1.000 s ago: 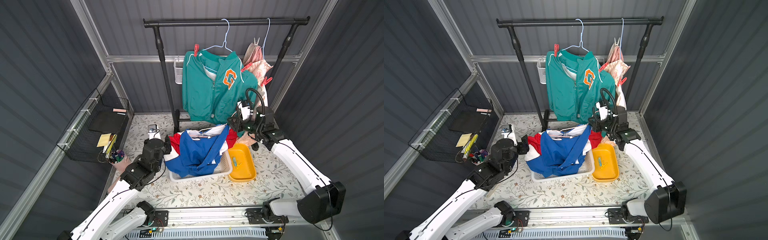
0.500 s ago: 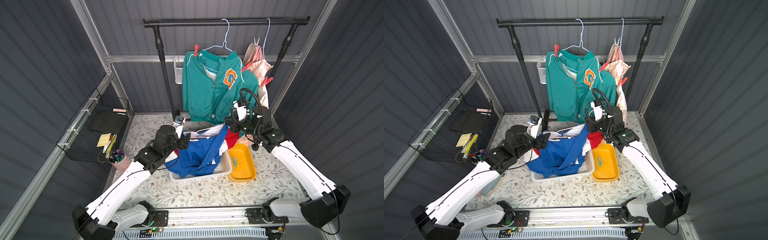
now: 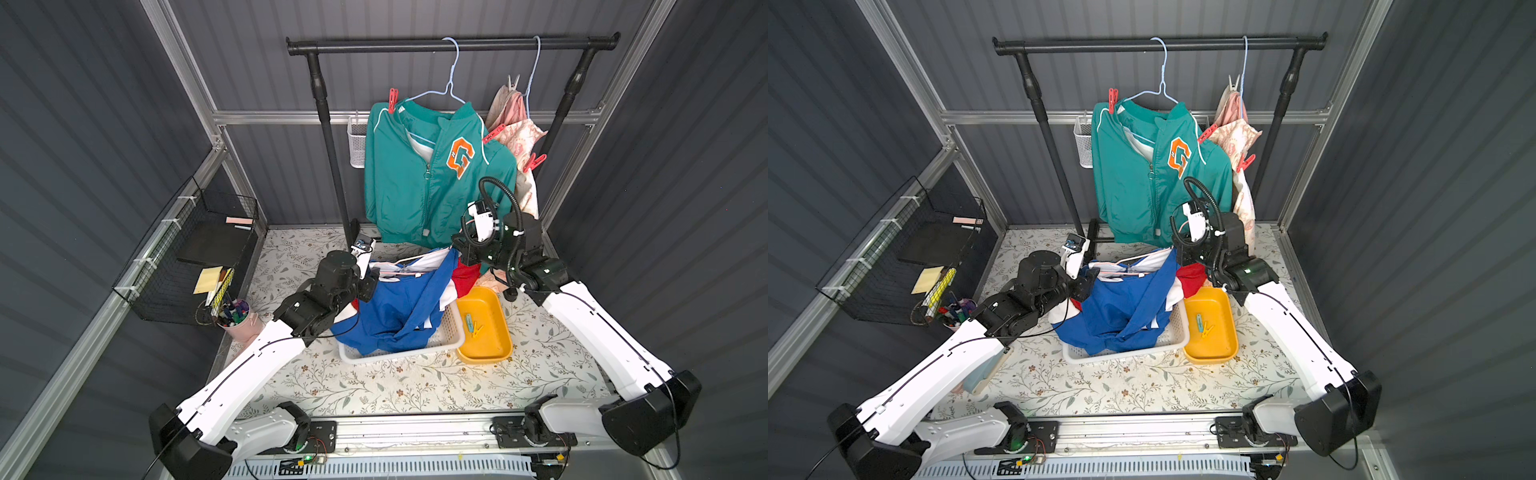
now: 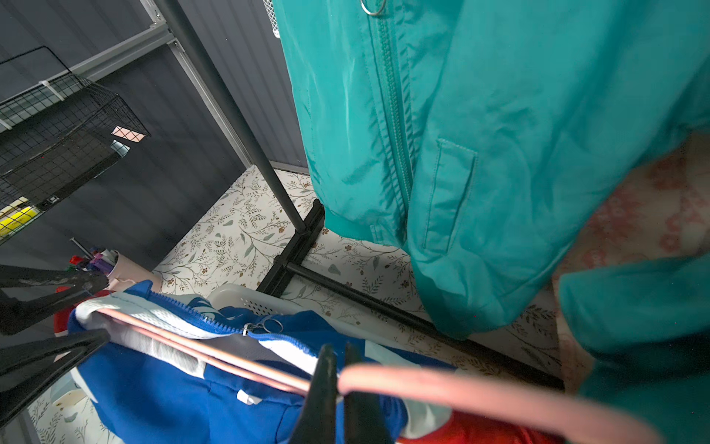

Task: Remove the clothespins securing jackets to the hanger
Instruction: Remove the jacket from the hanger.

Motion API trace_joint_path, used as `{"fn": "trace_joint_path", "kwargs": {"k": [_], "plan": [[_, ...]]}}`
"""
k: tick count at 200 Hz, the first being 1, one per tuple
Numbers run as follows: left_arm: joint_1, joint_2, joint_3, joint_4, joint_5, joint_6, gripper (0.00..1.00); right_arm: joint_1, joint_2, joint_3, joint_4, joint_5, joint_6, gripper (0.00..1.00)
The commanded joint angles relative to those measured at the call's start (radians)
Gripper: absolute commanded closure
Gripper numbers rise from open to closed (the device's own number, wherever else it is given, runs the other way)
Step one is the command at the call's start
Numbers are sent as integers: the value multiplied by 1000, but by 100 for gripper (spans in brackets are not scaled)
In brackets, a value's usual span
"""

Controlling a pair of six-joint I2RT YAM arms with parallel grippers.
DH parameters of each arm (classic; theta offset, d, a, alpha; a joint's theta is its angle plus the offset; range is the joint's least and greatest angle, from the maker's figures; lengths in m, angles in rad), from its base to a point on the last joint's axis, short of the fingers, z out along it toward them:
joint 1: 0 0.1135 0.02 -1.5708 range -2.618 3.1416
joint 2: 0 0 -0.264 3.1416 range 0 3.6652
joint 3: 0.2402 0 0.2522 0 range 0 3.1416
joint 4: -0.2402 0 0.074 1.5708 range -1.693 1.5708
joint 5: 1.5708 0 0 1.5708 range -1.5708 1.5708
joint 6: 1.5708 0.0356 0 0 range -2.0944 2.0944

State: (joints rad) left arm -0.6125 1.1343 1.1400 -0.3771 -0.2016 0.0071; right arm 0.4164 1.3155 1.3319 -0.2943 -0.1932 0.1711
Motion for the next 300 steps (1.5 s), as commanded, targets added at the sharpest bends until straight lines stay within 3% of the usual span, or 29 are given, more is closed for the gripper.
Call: {"fn": "trace_joint_path", "kwargs": {"k": [1,55,180,269,300], "plan": [[-2,-28,28,-30,-33,-15,45,-4,-12,36,17,53,-34,100],[-3,-28,18,-20,-42,-19,58,-4,-19,35,22,37,-31,100],[-2,-5,38,-4,-48,-29,100,-4,-30,14,19,9,-40,100],[-3,3,99,64,-142,-93,100,-6,-47,-47,5,-7,-50,100],[-1,14,89,0,-191,-136,100,-33,-76,-61,3,-14,-35,100]]}}
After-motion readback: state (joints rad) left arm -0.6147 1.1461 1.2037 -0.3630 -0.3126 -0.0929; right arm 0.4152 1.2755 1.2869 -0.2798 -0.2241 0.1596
